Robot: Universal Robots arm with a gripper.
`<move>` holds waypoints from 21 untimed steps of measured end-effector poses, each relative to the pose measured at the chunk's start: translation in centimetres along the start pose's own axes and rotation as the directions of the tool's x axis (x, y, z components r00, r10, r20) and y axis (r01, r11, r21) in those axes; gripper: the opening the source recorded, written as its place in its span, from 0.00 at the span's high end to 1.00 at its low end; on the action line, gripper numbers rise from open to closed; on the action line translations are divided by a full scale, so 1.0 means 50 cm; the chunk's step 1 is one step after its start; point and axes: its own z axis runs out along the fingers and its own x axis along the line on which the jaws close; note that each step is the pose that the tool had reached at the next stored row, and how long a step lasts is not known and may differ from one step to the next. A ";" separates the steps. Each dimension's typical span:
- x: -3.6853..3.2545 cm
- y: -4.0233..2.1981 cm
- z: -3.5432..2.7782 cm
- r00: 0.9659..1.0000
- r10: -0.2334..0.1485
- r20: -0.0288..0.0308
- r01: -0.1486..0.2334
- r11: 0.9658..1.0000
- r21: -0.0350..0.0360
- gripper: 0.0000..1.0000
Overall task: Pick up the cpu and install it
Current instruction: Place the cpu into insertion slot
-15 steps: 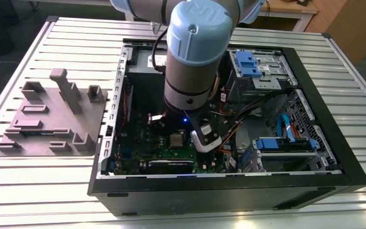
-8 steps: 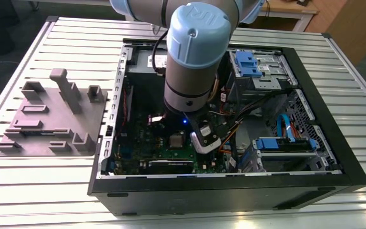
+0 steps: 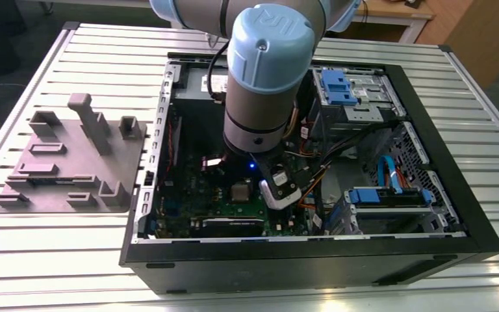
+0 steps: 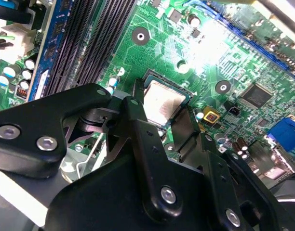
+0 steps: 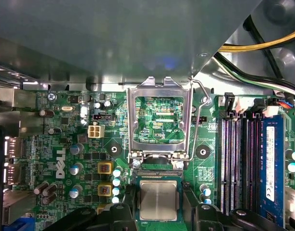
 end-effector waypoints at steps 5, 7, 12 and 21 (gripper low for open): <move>0.000 0.000 -0.001 1.000 0.000 0.000 0.000 1.000 0.000 0.53; 0.000 0.000 -0.001 1.000 0.000 0.000 0.000 1.000 0.000 0.53; 0.000 0.003 0.000 1.000 0.000 0.000 0.000 1.000 0.000 0.53; 0.000 0.006 0.002 1.000 0.000 0.000 0.000 1.000 0.000 0.53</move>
